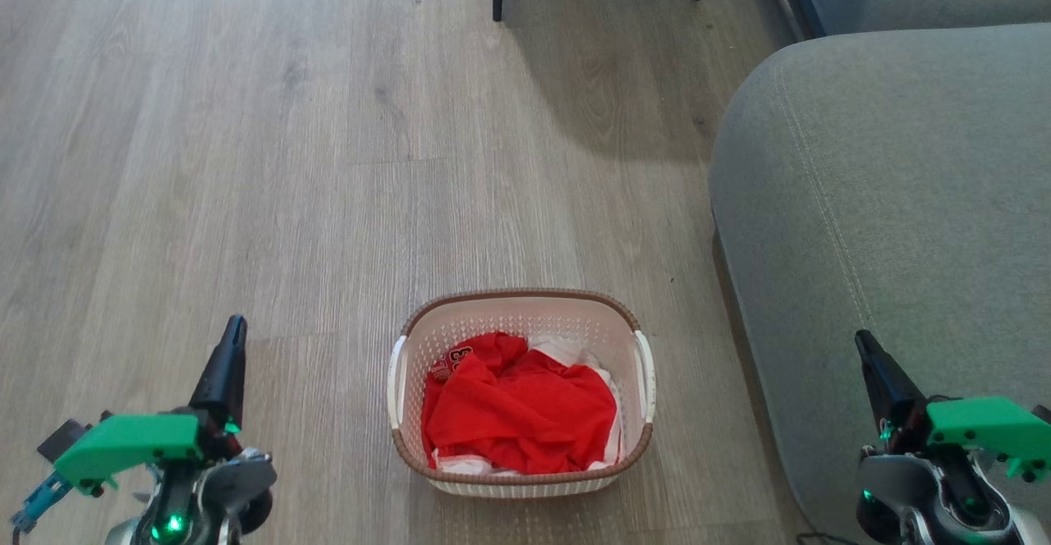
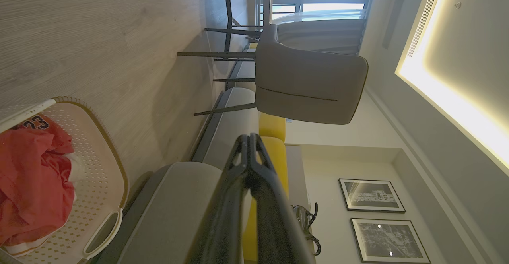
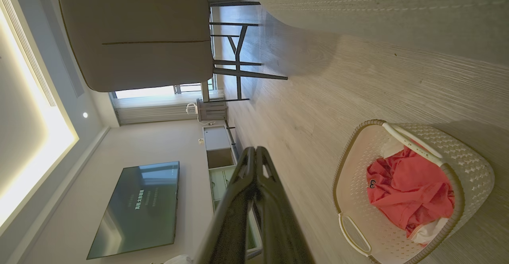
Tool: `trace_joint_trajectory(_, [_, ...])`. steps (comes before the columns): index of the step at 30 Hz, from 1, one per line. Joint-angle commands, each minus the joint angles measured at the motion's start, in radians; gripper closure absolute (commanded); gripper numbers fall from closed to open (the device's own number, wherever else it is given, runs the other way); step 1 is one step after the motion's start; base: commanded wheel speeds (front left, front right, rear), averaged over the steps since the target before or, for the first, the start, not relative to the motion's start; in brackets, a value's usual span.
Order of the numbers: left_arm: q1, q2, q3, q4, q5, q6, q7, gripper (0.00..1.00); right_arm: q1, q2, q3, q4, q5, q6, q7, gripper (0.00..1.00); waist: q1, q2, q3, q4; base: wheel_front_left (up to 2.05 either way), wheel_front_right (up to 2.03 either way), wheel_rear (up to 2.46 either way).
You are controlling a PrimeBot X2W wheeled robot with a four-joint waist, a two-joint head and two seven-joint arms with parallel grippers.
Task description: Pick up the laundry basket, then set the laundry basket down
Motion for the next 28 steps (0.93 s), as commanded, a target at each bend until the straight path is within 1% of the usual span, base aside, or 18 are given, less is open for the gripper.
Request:
trace_joint_trajectory(1, [-0.047, 0.004, 0.033, -0.03, 0.002, -0.007, 0.006, 1.0, -0.046, -0.008, 0.015, -0.032, -0.003, -0.002, 0.008, 1.0, 0.0, 0.0, 0.0, 0.0, 0.0, 0.0, 0.0])
trace_joint_trajectory(28, [-0.047, 0.002, 0.037, -0.03, 0.005, -0.007, 0.01, 1.0, -0.047, -0.003, 0.008, -0.031, -0.009, -0.002, 0.014, 1.0, 0.0, 0.0, 0.0, 0.0, 0.0, 0.0, 0.0])
